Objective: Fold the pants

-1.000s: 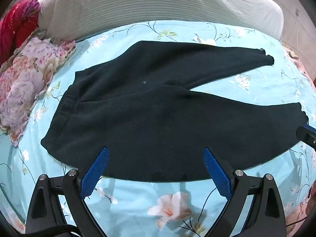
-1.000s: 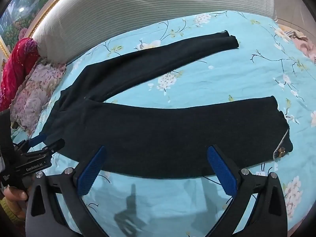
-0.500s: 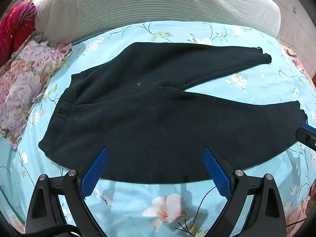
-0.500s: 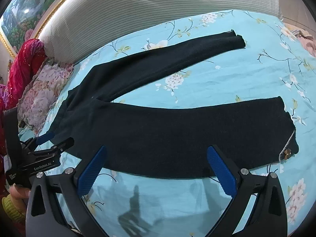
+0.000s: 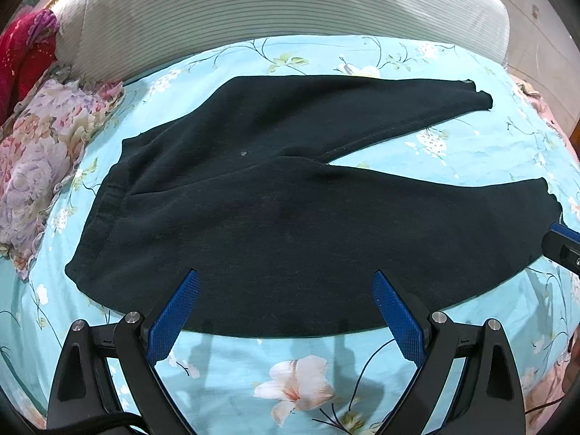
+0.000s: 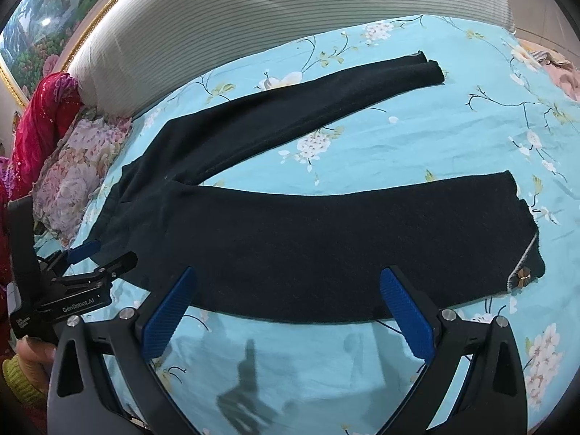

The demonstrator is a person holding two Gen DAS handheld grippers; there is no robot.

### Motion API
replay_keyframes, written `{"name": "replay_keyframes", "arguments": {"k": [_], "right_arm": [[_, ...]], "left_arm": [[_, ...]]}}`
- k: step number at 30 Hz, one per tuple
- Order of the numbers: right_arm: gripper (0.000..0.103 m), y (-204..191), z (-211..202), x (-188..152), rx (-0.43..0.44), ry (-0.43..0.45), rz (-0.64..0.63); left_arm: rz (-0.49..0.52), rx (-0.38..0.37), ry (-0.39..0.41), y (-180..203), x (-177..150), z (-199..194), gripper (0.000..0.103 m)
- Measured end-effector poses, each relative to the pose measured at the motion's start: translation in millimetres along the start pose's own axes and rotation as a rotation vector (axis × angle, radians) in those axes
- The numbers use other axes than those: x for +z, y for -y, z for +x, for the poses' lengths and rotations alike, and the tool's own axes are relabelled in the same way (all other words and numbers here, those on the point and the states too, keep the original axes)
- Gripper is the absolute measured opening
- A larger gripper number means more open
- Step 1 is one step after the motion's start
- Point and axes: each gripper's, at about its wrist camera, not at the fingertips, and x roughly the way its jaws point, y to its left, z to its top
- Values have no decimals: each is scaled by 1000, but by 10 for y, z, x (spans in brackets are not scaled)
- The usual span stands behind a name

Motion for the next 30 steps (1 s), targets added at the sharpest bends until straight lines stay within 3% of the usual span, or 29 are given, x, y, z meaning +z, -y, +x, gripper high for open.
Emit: {"name": "replay_keyframes", "arguments": {"k": [30], "right_arm": [[101, 29, 38, 6, 19, -19, 2]], "left_arm": [[11, -6, -20, 19, 13, 69, 96]]}}
